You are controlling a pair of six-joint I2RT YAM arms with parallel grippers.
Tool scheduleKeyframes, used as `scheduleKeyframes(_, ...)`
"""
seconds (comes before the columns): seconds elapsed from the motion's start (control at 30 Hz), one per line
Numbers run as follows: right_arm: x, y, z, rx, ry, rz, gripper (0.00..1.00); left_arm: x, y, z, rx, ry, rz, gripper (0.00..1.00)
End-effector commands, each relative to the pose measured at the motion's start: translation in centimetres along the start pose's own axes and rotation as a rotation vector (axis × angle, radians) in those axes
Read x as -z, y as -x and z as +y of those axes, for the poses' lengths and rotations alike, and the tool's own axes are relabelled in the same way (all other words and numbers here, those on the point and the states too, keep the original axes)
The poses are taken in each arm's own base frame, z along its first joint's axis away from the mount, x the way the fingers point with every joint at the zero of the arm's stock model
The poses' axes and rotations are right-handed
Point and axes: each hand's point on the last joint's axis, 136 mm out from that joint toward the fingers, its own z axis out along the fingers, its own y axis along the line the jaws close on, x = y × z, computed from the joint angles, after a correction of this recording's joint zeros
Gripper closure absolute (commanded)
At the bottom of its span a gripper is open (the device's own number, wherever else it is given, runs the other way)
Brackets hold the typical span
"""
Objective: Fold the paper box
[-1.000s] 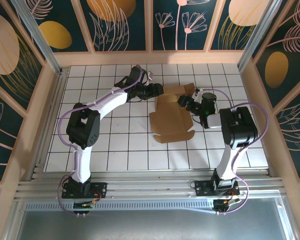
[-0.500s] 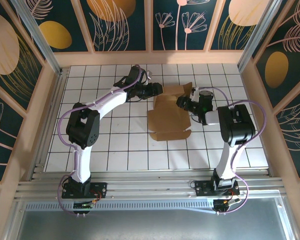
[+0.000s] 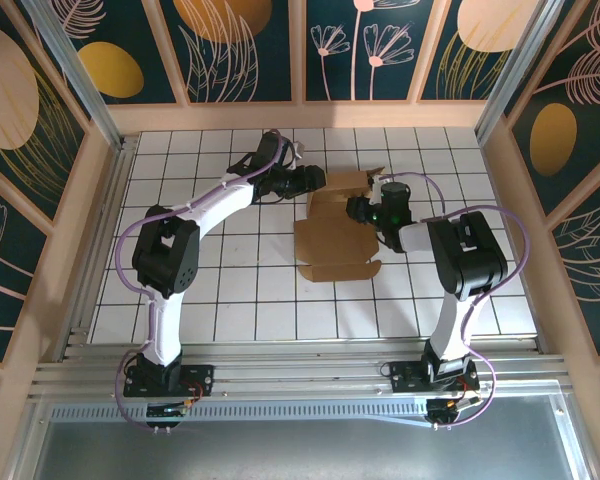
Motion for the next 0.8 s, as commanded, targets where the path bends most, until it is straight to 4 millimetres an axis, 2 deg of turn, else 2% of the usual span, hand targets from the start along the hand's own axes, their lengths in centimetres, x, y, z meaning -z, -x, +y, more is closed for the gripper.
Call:
scheduleKeyframes(0.0, -0.6, -1.6, 1.4, 0.042, 0.027, 0.049, 0.62, -0.7, -1.1, -0.5, 0.006, -0.010, 0.042, 0.39)
scheduleKeyframes(0.07, -0.5, -1.5, 1.8, 0.036, 0.044, 0.044, 0.62, -0.7, -1.0, -0.5, 0.007, -0.007, 0.036, 0.38)
scheduleKeyframes(0.2, 0.7, -0.3, 2.8, 0.014, 0.087, 0.018, 0.61, 0.1, 0.2, -0.8, -0.014, 0.006, -0.026, 0.24)
scheduleKeyframes(0.37, 3.2, 1.5, 2.6, -0.013, 0.087, -0.033, 0.57, 0.9, 1.4, -1.3, -0.027, 0.004, -0.082, 0.24)
scheduleKeyframes(0.57, 6.7, 2.3, 1.9, 0.010, 0.065, -0.061, 0.51, 0.3, 1.2, -0.7, -0.009, 0.014, -0.074, 0.24)
scheduleKeyframes(0.77, 10.8, 3.8, 3.2, 0.056, 0.098, -0.116, 0.45, 0.3, 1.0, -0.8, -0.006, 0.006, -0.064, 0.25)
